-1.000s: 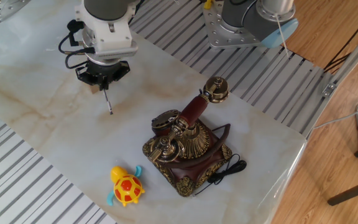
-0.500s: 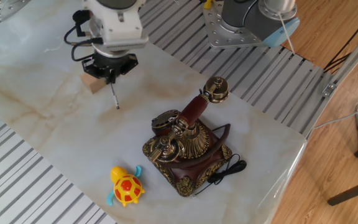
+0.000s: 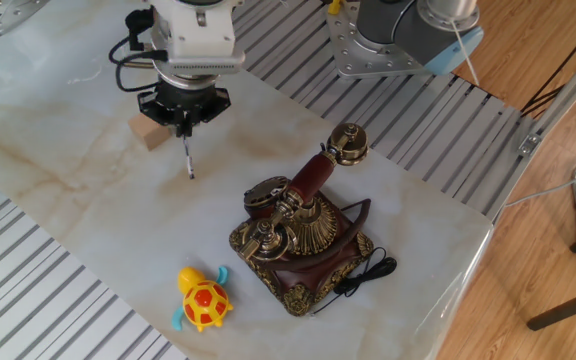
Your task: Dial a number on an old rotary phone
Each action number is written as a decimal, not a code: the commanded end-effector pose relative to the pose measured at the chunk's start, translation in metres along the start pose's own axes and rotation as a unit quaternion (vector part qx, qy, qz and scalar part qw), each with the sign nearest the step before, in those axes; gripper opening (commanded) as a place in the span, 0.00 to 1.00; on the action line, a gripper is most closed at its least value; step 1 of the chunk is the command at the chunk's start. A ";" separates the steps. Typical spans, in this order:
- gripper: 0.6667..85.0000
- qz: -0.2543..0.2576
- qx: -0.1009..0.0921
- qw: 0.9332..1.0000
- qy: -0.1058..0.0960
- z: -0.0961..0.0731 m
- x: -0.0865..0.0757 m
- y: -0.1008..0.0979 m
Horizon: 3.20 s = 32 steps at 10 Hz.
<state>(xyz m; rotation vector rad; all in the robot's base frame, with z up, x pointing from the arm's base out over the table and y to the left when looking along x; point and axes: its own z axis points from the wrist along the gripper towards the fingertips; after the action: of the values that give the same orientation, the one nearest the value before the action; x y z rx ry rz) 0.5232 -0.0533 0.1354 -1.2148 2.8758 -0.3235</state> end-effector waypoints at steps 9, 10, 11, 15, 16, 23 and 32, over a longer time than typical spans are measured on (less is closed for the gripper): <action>0.01 0.091 -0.023 0.995 0.017 -0.013 0.000 0.035; 0.01 0.093 -0.028 0.995 0.022 -0.017 0.000 0.045; 0.01 0.098 -0.015 0.994 0.041 -0.023 0.008 0.053; 0.01 0.116 -0.014 0.992 0.056 -0.028 0.007 0.077; 0.01 0.101 -0.013 0.993 0.054 -0.028 0.007 0.076; 0.01 -0.021 -0.023 0.999 0.036 -0.021 -0.011 0.086; 0.01 -0.042 -0.037 0.998 0.021 -0.026 -0.017 0.095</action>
<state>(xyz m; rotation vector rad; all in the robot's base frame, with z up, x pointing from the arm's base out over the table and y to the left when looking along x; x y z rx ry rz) 0.4657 0.0304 0.1393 -1.3253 2.9159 -0.2432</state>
